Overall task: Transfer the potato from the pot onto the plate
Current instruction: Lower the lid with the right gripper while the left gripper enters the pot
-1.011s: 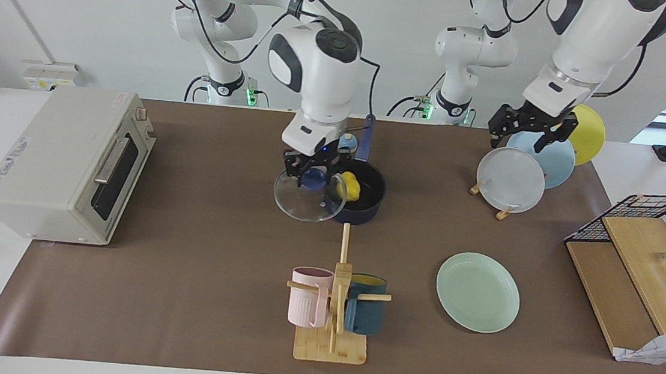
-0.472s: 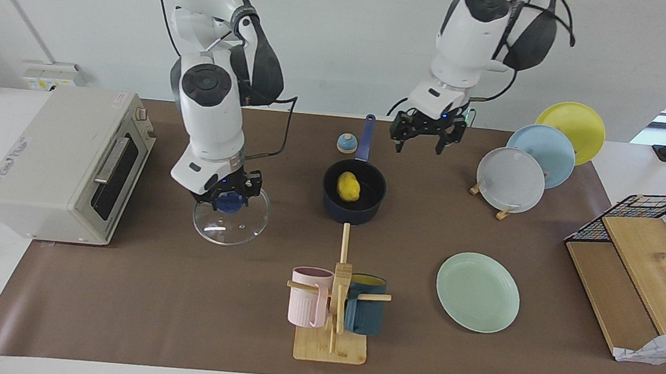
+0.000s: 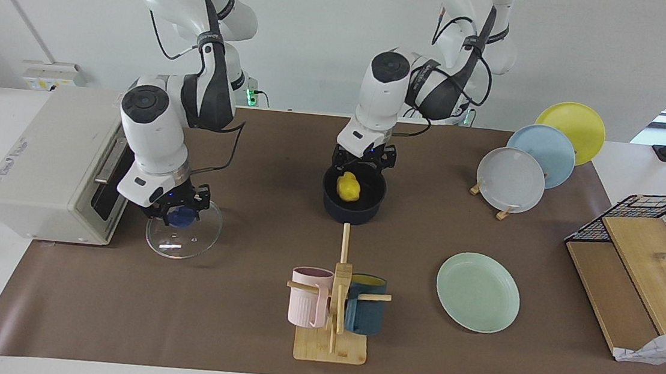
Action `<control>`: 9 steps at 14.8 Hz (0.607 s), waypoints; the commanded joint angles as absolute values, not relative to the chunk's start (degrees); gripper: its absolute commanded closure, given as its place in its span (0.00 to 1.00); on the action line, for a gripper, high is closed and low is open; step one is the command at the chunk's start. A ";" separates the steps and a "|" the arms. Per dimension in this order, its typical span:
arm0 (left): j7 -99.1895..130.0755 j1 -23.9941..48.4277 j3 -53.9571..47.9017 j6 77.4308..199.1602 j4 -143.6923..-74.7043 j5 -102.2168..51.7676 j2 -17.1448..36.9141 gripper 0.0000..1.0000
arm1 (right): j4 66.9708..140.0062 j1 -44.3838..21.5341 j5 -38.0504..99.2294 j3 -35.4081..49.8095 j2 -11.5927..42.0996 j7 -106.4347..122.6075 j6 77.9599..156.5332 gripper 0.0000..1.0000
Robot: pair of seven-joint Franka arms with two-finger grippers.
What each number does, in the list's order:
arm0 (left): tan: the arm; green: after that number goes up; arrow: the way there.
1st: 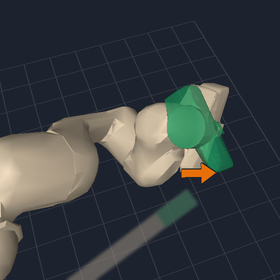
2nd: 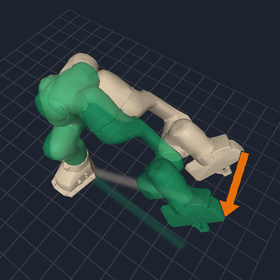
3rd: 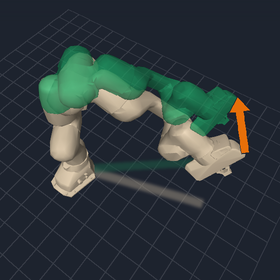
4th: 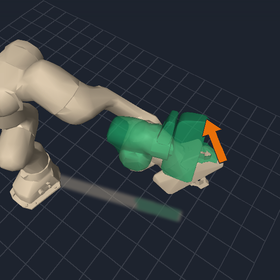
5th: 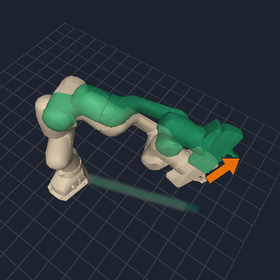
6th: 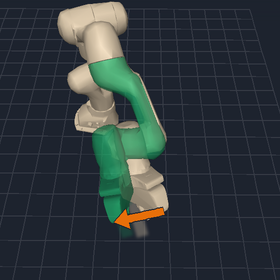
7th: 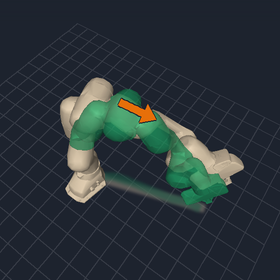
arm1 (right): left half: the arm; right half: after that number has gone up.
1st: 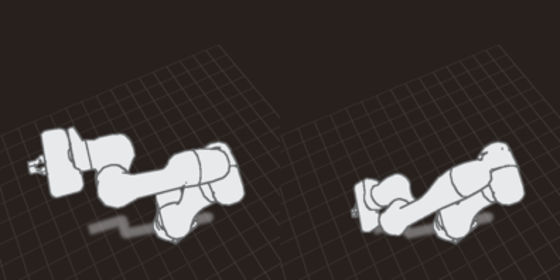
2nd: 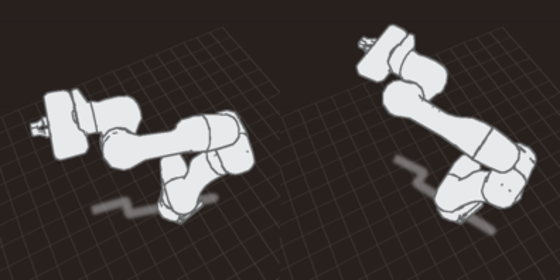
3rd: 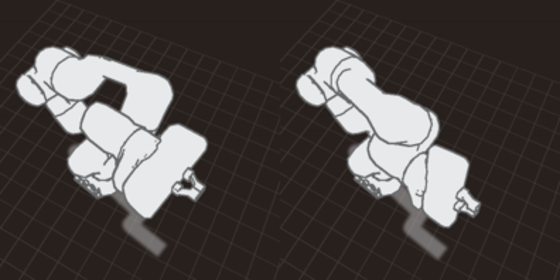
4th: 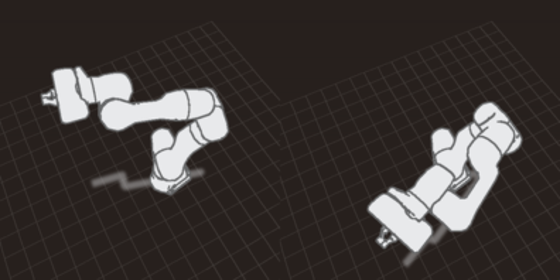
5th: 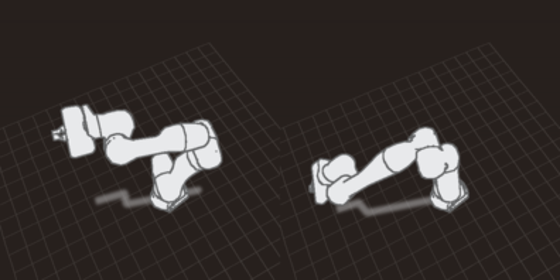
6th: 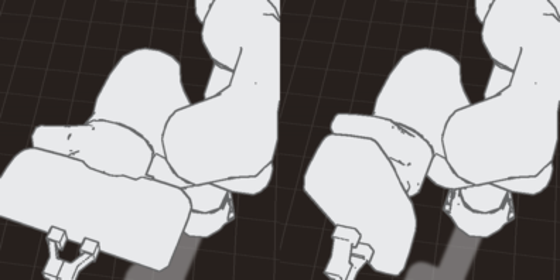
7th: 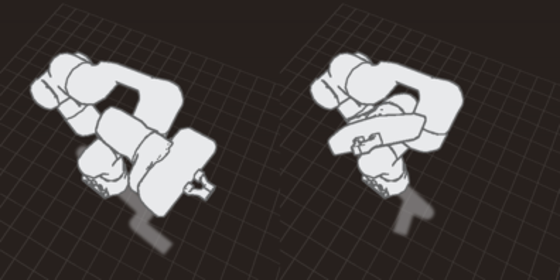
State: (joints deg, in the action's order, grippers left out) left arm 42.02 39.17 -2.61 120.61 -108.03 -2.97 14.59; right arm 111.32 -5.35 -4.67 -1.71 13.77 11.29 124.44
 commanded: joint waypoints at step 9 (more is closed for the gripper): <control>44.91 42.63 -1.49 124.36 -111.18 -1.93 16.61 0.00 | 121.65 -3.52 -2.99 -1.41 8.26 10.64 131.84 0.00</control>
